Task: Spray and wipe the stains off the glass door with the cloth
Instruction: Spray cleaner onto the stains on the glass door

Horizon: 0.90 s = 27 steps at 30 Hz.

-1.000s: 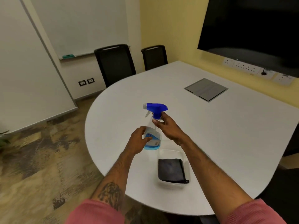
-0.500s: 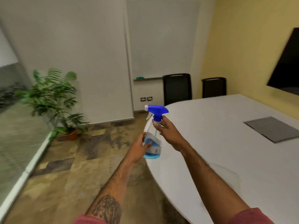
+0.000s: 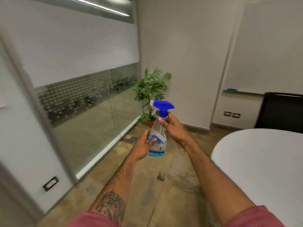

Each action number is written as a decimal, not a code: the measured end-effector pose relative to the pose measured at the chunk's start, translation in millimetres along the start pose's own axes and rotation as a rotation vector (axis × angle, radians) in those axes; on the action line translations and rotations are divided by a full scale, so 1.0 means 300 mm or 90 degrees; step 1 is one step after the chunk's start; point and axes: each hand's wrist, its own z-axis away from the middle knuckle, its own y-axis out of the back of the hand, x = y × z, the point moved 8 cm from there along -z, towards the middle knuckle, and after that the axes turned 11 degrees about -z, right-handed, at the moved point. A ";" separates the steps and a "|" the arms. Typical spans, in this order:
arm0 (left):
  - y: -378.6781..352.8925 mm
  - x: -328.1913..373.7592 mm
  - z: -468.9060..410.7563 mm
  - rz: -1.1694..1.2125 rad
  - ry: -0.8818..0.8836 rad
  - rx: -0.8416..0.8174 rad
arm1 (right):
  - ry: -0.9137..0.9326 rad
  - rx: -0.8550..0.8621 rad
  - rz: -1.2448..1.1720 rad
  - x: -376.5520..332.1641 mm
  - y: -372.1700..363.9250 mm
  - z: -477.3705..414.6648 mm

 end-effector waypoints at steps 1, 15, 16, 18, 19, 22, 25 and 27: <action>0.067 -0.022 0.038 -0.003 0.008 0.027 | 0.004 -0.027 -0.007 -0.001 -0.074 -0.008; 0.997 -0.311 0.777 -0.083 0.160 0.350 | 0.035 -0.387 -0.058 -0.111 -1.259 0.135; 1.064 -0.330 0.843 -0.084 0.170 0.373 | 0.040 -0.411 -0.064 -0.125 -1.351 0.163; 1.176 -0.363 0.956 -0.083 0.181 0.401 | 0.048 -0.447 -0.070 -0.141 -1.510 0.211; 1.236 -0.384 1.020 -0.086 0.188 0.414 | 0.052 -0.466 -0.073 -0.149 -1.598 0.239; 1.406 -0.431 1.194 -0.098 0.197 0.455 | 0.057 -0.508 -0.091 -0.173 -1.834 0.313; 1.558 -0.470 1.344 -0.115 0.220 0.496 | 0.074 -0.554 -0.102 -0.209 -2.032 0.389; 1.651 -0.496 1.453 -0.120 0.238 0.521 | 0.085 -0.586 -0.107 -0.236 -2.165 0.447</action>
